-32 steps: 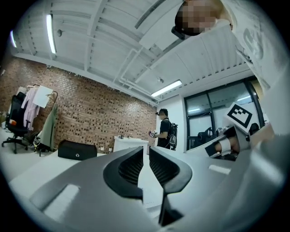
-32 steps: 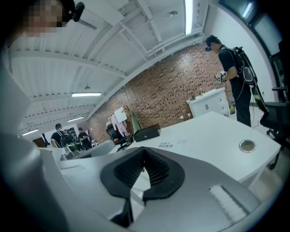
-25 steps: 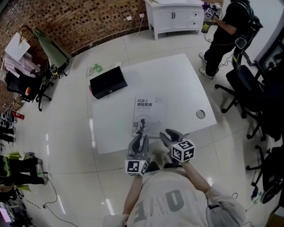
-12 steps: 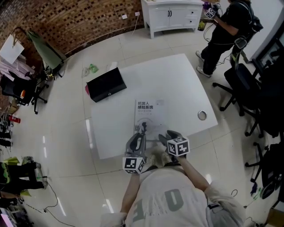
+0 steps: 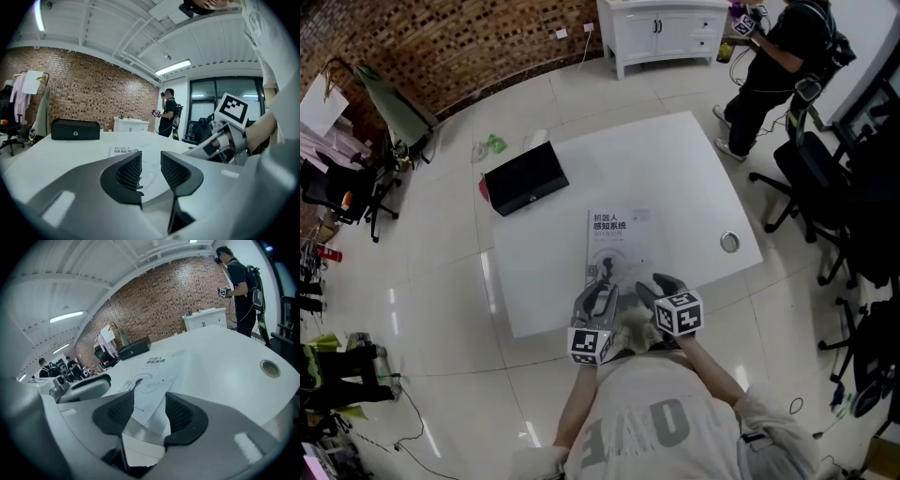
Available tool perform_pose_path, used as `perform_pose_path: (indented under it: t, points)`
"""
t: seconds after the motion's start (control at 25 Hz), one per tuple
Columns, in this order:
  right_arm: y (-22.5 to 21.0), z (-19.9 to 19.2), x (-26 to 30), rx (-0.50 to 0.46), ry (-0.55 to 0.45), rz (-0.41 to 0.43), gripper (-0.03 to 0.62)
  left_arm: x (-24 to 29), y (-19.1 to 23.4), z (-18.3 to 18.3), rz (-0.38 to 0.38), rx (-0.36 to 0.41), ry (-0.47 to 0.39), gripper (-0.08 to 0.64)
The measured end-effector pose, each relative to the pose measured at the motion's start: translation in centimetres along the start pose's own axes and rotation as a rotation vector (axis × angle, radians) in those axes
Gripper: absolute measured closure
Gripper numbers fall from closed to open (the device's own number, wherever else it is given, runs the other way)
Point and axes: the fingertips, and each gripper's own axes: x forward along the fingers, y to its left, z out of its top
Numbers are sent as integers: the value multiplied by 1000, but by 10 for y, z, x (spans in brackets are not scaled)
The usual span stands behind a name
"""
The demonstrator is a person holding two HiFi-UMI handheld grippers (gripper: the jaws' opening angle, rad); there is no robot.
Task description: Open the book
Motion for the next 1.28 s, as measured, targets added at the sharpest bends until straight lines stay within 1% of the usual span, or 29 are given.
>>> perform_pose_path:
  t: [0.16,0.32,0.4,0.52,0.6,0.64,0.68,0.76,0.88,0.96,1.04,1.12,1.16,1.24,1.28]
  points:
    - [12,17,-8,27,-77,46,390,1,-9,-8,-50,53,28,407]
    - [25,33,-13,35,-131,91,395,4,-30,-13,-134,133,60,390]
    - [35,43,-15,42,-156,128,401,7,-36,-14,-153,159,71,385]
    - [57,58,-17,50,-178,215,405,13,-33,-10,-122,183,63,382]
    - [72,64,-17,30,-188,258,404,15,-30,-8,-97,209,64,390]
    - [78,65,-16,16,-191,268,405,14,-28,-7,-84,220,64,430]
    - [83,66,-16,3,-192,275,404,13,-25,-5,-69,228,63,494]
    - [89,68,-16,-12,-194,284,399,10,-19,1,-33,237,49,520]
    - [91,71,-19,-24,-207,294,399,6,-9,11,14,226,14,536]
    - [85,67,-18,-16,-208,283,378,3,0,17,50,214,-2,541]
    - [77,60,-15,46,-209,299,358,0,4,19,68,219,-6,538]
    - [75,58,-19,122,-236,348,356,0,0,18,59,235,-3,537]
    - [76,59,-22,132,-257,367,360,1,-1,18,53,236,-2,537]
    - [79,64,-30,90,-304,369,374,-1,2,19,62,223,-6,538]
    - [78,68,-34,57,-331,348,377,-3,8,20,85,201,-13,541]
